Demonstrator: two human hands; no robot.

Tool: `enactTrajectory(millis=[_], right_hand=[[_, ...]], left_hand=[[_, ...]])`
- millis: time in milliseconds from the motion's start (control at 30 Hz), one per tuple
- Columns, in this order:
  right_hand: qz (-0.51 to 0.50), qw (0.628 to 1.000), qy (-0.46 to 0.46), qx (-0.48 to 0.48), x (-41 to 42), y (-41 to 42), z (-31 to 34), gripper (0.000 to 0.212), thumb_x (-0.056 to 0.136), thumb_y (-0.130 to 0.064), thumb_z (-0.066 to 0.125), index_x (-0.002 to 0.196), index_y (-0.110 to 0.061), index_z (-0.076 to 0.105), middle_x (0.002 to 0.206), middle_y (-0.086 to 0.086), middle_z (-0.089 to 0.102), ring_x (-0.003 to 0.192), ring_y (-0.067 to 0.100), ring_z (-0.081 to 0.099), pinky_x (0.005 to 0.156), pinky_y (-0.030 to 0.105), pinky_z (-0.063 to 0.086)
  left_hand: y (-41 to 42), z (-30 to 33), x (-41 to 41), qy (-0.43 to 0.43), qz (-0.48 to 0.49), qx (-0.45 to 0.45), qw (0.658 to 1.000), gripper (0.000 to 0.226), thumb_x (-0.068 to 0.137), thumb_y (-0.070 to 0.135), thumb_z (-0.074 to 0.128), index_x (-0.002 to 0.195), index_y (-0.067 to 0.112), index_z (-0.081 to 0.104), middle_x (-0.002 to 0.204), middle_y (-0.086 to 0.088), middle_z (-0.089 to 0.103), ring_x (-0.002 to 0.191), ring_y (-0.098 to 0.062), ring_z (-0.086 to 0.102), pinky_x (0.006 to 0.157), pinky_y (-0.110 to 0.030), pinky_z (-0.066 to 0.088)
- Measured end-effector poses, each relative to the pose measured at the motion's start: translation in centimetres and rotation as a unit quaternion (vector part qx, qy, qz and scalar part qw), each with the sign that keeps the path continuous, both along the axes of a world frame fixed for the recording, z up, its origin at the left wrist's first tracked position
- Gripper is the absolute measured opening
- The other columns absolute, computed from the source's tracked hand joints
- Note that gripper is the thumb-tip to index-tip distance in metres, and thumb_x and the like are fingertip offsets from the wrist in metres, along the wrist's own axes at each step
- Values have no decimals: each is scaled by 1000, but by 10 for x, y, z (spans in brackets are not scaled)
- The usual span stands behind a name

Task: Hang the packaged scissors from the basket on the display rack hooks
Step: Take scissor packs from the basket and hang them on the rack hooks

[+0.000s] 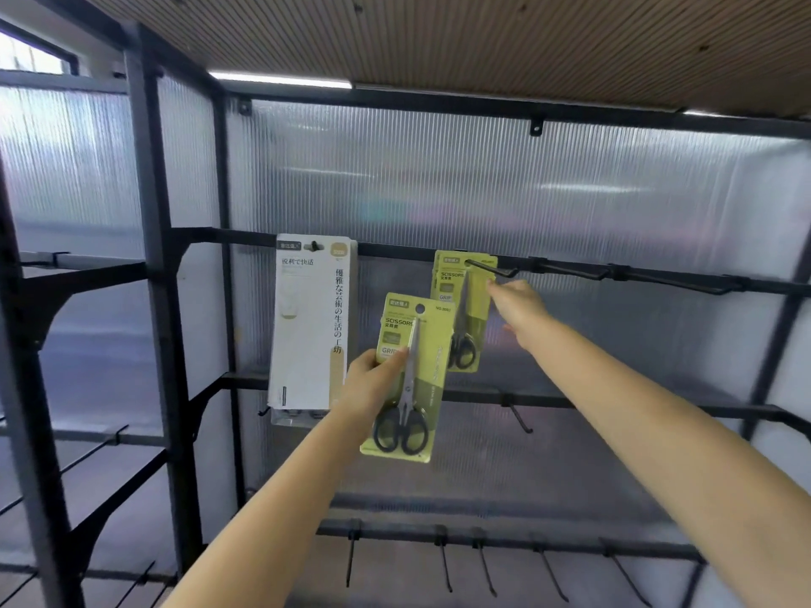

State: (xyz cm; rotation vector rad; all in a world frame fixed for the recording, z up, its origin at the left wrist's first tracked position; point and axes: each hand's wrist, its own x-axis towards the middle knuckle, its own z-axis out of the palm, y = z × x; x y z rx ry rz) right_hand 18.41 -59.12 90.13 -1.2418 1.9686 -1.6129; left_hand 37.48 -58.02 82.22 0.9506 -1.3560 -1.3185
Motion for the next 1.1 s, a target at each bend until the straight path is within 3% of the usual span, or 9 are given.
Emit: enactTrajectory(millis=[67, 200, 367, 500, 733, 867, 967, 1100], right_hand=[[17, 999, 41, -25, -7, 24, -1, 47, 97, -29, 49, 119, 12, 49, 125, 28, 53, 109, 39, 54, 100, 49, 42], [91, 989, 112, -18, -15, 69, -5, 22, 96, -30, 50, 108, -13, 54, 110, 7, 61, 92, 16, 58, 83, 33, 49], [109, 964, 244, 10, -16, 95, -11, 26, 95, -26, 53, 117, -13, 56, 104, -2, 60, 90, 14, 58, 79, 29, 48], [89, 941, 327, -11, -16, 107, -12, 24, 95, -19, 53, 116, -9, 59, 102, -3, 57, 82, 13, 52, 73, 26, 41], [102, 938, 329, -30, -19, 117, -10, 21, 95, -20, 53, 110, -9, 63, 91, -4, 61, 70, 6, 53, 71, 26, 44], [104, 932, 343, -58, -16, 119, 5, 19, 96, -18, 52, 106, -8, 64, 87, -3, 60, 66, 6, 52, 61, 18, 40], [82, 928, 356, -77, -15, 118, 20, 23, 96, -18, 51, 112, -5, 63, 92, -7, 56, 71, 1, 49, 69, 18, 36], [55, 931, 355, -72, -18, 109, 30, 23, 96, -19, 52, 113, -8, 63, 101, -5, 59, 93, 8, 51, 84, 22, 38]], left_hand=[[4, 1, -8, -1, -9, -4, 1000, 16, 94, 32, 53, 101, 19, 57, 94, 0, 63, 80, -14, 59, 62, -24, 48], [10, -2, -30, 3, -25, -5, 1000, 12, 93, 31, 57, 90, 20, 59, 98, -4, 65, 85, -18, 60, 73, -29, 50], [31, -3, -58, -5, -73, -21, 997, 14, 93, 28, 56, 98, 14, 58, 98, -3, 64, 84, -17, 60, 67, -24, 49], [45, -2, -67, -2, -95, -33, 995, 11, 95, 26, 54, 98, 16, 57, 87, 4, 61, 74, -7, 57, 58, -17, 45], [51, -3, -64, -23, -115, -40, 992, 21, 94, 31, 54, 104, 14, 58, 88, 3, 62, 73, -7, 57, 52, -14, 46], [52, -2, -62, -28, -123, -59, 990, 17, 94, 34, 53, 91, 18, 59, 75, 7, 59, 67, -8, 55, 56, -17, 45], [47, -6, -58, -46, -112, -69, 990, 25, 93, 35, 54, 81, 14, 54, 76, -2, 53, 76, -19, 50, 72, -29, 44], [42, -8, -54, -51, -95, -80, 991, 27, 94, 30, 54, 73, 14, 54, 74, -4, 56, 75, -20, 51, 75, -34, 47]])
